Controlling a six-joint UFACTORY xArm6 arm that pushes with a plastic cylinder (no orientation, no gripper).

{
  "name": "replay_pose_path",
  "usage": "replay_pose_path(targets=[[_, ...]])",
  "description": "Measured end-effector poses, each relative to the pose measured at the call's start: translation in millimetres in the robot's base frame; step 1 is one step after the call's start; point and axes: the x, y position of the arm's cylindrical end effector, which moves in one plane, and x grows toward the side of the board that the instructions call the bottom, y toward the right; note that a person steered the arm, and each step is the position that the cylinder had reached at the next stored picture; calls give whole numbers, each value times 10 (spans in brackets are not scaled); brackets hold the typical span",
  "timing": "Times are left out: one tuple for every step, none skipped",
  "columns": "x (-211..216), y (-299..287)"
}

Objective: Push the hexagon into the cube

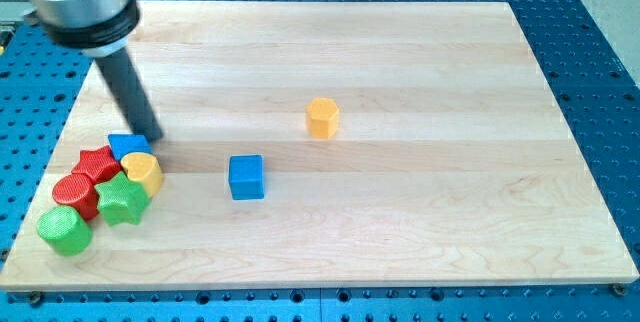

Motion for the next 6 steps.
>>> replay_pose_path(targets=[[-380, 751], [-494, 1774], [-406, 2388], [-151, 2068], [182, 1221], [260, 1277]])
